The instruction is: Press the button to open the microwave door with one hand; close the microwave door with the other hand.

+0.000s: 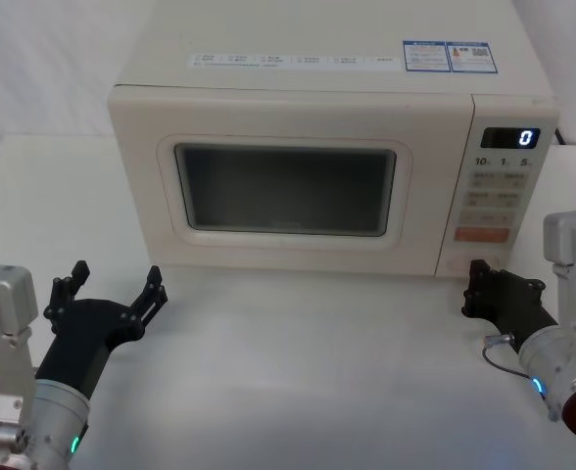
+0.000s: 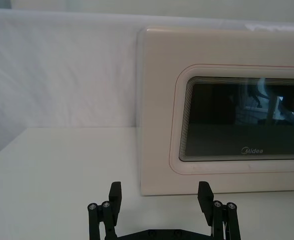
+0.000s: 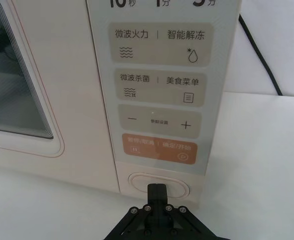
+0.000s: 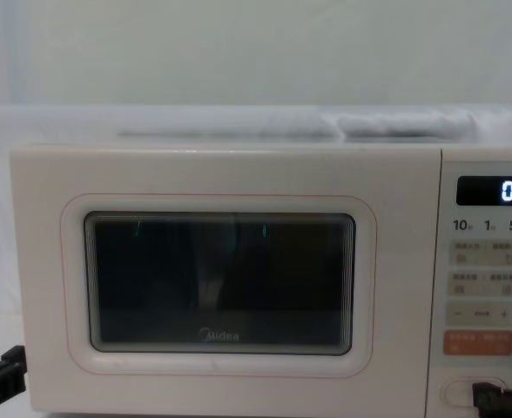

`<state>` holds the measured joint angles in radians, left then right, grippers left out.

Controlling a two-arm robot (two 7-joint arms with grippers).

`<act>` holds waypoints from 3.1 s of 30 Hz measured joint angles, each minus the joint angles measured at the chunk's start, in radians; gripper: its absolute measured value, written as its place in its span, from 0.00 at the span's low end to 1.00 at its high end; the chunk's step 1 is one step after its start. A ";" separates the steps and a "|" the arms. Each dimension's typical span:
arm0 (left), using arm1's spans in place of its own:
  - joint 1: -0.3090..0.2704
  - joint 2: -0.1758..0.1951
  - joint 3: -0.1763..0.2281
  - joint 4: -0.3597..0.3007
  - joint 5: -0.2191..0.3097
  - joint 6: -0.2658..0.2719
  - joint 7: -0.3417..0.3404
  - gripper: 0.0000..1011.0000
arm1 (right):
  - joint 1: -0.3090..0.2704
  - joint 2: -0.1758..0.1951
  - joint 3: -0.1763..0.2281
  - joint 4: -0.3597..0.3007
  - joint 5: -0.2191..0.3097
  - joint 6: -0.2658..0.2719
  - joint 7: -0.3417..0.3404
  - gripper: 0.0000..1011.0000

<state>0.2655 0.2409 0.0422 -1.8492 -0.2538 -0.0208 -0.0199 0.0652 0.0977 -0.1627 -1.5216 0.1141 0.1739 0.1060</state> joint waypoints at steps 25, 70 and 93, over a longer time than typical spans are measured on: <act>0.000 0.000 0.000 0.000 0.000 0.000 0.000 0.99 | 0.005 -0.025 0.015 0.025 -0.015 -0.017 -0.003 0.00; 0.000 0.000 0.000 0.000 0.000 0.000 0.000 0.99 | 0.063 -0.058 0.017 0.116 -0.019 -0.072 -0.006 0.00; 0.000 0.000 0.000 0.000 0.000 0.000 0.000 0.99 | 0.093 -0.066 0.012 0.155 -0.009 -0.089 -0.001 0.00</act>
<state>0.2655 0.2410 0.0422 -1.8492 -0.2538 -0.0208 -0.0199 0.1578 0.0315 -0.1510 -1.3661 0.1047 0.0848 0.1053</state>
